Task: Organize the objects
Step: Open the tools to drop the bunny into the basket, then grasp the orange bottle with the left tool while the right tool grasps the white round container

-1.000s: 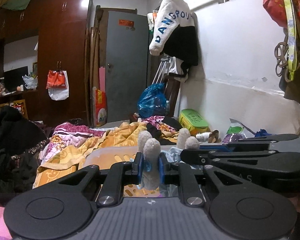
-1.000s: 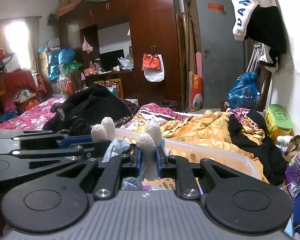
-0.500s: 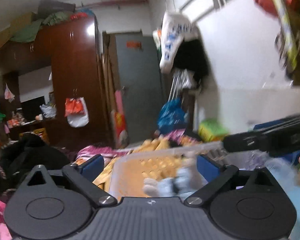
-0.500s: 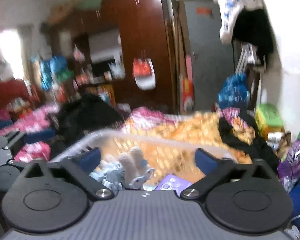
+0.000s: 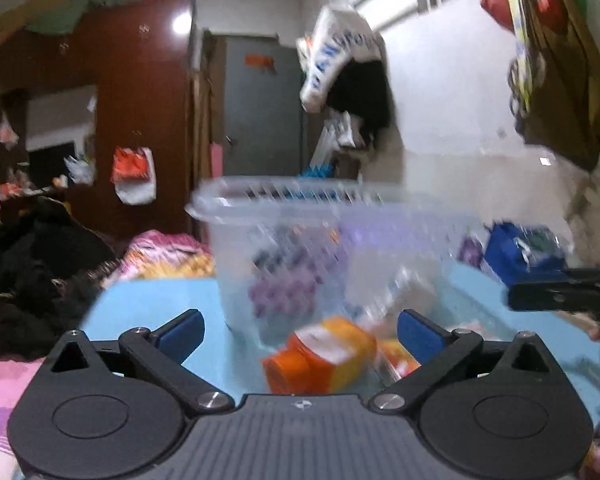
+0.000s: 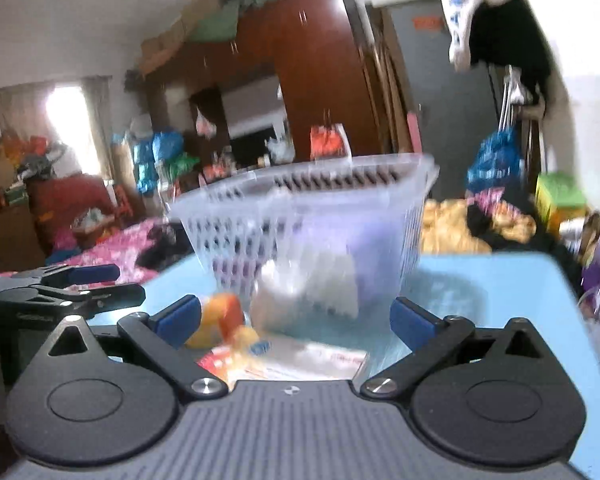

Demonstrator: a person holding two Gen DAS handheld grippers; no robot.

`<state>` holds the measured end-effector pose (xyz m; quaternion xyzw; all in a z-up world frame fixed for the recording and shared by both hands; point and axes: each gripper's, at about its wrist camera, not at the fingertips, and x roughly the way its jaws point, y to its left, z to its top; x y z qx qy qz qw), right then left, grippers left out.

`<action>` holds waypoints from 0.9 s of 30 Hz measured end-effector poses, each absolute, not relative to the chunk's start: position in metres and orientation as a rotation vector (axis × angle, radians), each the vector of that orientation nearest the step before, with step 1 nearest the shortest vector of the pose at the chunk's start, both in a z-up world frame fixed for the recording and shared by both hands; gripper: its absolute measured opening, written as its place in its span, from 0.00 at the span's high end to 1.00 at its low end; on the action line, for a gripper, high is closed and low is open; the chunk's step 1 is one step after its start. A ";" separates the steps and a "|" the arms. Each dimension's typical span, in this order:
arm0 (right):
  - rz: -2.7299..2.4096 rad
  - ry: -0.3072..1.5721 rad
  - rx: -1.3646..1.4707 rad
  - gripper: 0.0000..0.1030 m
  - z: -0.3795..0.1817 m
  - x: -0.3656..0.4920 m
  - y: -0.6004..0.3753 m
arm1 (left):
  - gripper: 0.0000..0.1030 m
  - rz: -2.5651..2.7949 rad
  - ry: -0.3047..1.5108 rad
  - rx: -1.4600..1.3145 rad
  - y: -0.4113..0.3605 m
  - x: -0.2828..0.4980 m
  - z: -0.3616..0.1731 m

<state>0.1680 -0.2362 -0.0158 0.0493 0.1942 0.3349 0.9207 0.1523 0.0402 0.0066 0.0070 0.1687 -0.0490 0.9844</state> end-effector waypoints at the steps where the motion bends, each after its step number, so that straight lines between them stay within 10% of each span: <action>1: 0.668 0.420 0.114 0.00 -0.017 0.175 -0.232 | 0.00 -0.097 0.362 0.028 0.038 0.159 0.005; 9: 0.678 0.539 0.142 0.01 -0.020 0.208 -0.190 | 0.00 -0.112 0.458 0.027 0.032 0.171 -0.015; 17: 0.668 0.576 0.148 0.28 -0.025 0.216 -0.175 | 0.00 -0.103 0.492 0.036 0.023 0.181 -0.018; 20: 0.683 0.593 0.136 0.53 -0.027 0.214 -0.175 | 0.01 -0.086 0.516 0.050 0.018 0.189 -0.019; 27: 0.685 0.538 0.173 0.54 -0.024 0.202 -0.200 | 0.19 -0.068 0.563 0.024 0.017 0.198 -0.022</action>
